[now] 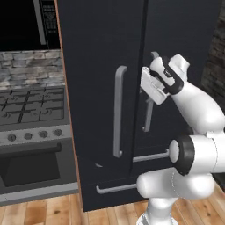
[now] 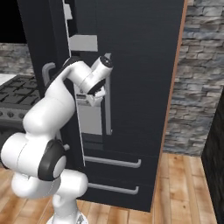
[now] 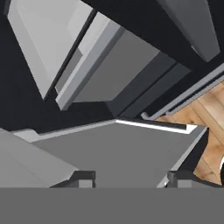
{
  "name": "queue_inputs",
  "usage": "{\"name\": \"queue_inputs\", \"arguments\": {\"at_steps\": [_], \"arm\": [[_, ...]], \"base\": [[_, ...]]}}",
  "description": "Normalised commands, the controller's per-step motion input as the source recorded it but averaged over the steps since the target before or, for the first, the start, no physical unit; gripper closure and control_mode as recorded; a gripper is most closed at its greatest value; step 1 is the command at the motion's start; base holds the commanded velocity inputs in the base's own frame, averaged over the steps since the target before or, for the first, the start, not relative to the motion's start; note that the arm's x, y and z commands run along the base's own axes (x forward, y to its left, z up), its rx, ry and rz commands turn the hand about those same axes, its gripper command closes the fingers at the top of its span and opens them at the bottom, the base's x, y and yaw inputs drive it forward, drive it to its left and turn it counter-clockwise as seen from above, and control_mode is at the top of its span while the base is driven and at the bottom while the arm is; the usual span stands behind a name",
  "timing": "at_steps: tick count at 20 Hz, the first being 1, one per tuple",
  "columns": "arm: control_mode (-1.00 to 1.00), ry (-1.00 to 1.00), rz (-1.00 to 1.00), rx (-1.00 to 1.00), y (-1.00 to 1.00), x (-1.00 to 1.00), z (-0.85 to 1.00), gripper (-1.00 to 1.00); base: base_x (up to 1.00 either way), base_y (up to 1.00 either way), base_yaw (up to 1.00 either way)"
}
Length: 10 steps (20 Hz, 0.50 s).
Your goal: Retrieve the sausage and cheese from the fridge and place them on the cutting board on the counter.
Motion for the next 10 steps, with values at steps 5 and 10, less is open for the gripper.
{"name": "queue_inputs", "arguments": {"at_steps": [5,10], "arm": [[-1.00,0.00,0.13,0.00,0.88,-0.36,-0.16,-1.00],[-1.00,0.00,0.20,0.00,0.82,-0.47,-0.20,-1.00]], "base": [[0.00,0.00,0.00],[0.00,0.00,0.00]]}}
